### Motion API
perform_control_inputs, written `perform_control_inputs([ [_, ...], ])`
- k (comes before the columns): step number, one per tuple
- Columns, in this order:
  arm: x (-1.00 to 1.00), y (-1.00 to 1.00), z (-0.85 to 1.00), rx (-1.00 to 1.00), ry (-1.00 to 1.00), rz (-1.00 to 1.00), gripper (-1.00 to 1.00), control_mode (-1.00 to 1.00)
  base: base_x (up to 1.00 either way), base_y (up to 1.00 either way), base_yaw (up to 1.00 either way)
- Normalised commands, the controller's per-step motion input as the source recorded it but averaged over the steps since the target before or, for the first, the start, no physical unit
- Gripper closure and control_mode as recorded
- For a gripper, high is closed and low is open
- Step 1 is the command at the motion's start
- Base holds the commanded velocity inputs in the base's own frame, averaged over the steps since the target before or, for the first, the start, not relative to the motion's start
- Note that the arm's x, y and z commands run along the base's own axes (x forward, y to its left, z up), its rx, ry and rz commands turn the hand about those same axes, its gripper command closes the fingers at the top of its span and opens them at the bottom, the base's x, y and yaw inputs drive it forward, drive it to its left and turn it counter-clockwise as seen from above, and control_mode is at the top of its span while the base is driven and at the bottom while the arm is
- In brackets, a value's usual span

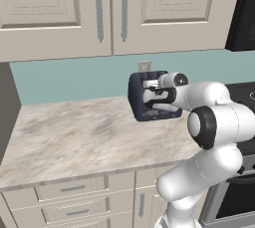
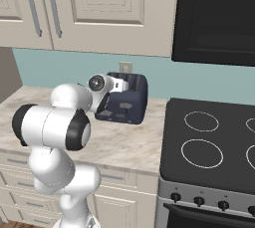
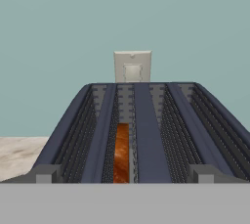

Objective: Start the toaster. Once the lever pops up, take the bread to the plate on the dining counter.

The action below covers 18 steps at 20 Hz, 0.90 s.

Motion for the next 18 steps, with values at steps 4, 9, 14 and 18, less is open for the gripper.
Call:
perform_control_inputs([
  [4,0.0,0.0,0.0,0.0,0.0,0.0,-1.0,-1.0,0.0,0.0,0.0],
  [9,0.0,0.0,0.0,0.0,0.0,0.0,-1.0,-1.0,0.0,0.0,0.0],
  [14,0.0,0.0,0.0,0.0,0.0,0.0,-1.0,-1.0,0.0,0.0,0.0],
  [18,0.0,0.0,0.0,0.0,0.0,0.0,-1.0,-1.0,0.0,0.0,0.0],
])
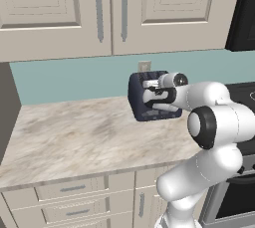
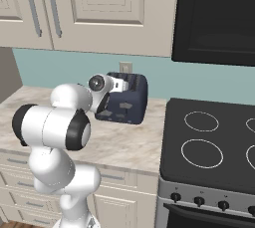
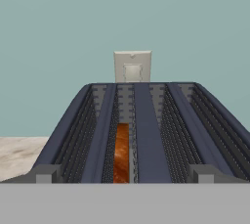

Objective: Start the toaster. Once the lever pops up, take the bread to the plate on the dining counter.

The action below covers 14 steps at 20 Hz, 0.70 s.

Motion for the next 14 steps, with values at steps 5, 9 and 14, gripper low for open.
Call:
perform_control_inputs([
  [5,0.0,0.0,0.0,0.0,0.0,0.0,-1.0,-1.0,0.0,0.0,0.0],
  [9,0.0,0.0,0.0,0.0,0.0,0.0,-1.0,-1.0,0.0,0.0,0.0],
  [14,0.0,0.0,0.0,0.0,0.0,0.0,-1.0,-1.0,0.0,0.0,0.0],
])
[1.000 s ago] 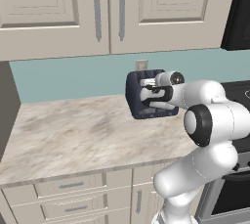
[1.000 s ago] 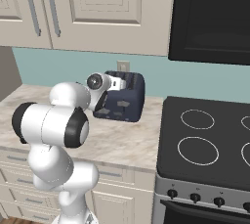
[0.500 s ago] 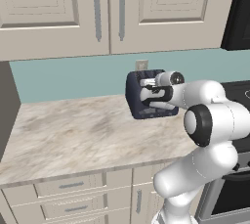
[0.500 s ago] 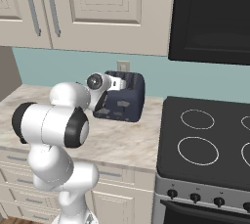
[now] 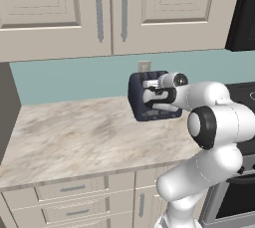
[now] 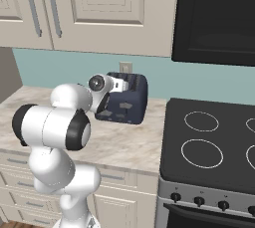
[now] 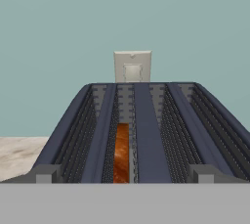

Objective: Start the toaster. Once the lever pops up, take the bread to the plate on the dining counter.

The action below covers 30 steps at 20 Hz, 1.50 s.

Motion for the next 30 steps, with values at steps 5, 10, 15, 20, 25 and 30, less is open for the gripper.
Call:
perform_control_inputs([
  [5,0.0,0.0,0.0,0.0,0.0,0.0,-1.0,-1.0,0.0,0.0,0.0],
  [10,0.0,0.0,0.0,0.0,0.0,0.0,-1.0,-1.0,0.0,0.0,0.0],
  [15,0.0,0.0,0.0,0.0,0.0,0.0,-1.0,-1.0,0.0,0.0,0.0],
  [20,0.0,0.0,0.0,0.0,0.0,0.0,-1.0,-1.0,0.0,0.0,0.0],
  [25,0.0,0.0,0.0,0.0,0.0,0.0,-1.0,-1.0,0.0,0.0,0.0],
  [30,0.0,0.0,0.0,0.0,0.0,0.0,-1.0,-1.0,0.0,0.0,0.0],
])
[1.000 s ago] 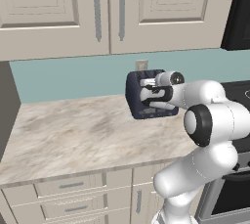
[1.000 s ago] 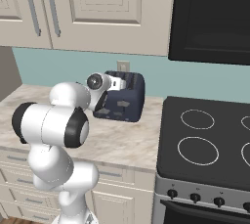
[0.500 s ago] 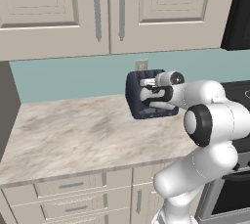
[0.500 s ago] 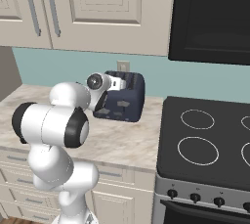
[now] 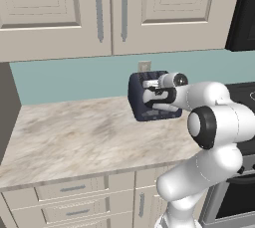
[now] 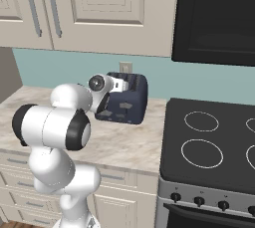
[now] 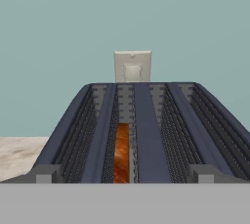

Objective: Start the toaster. Once the lever pops up, take the bread to the plate on the dining counter.

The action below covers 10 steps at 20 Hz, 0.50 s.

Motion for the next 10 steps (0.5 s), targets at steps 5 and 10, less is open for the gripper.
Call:
perform_control_inputs([
  [5,0.0,0.0,0.0,0.0,0.0,0.0,-1.0,-1.0,0.0,0.0,0.0],
  [10,0.0,0.0,0.0,0.0,0.0,0.0,-1.0,-1.0,0.0,0.0,0.0],
])
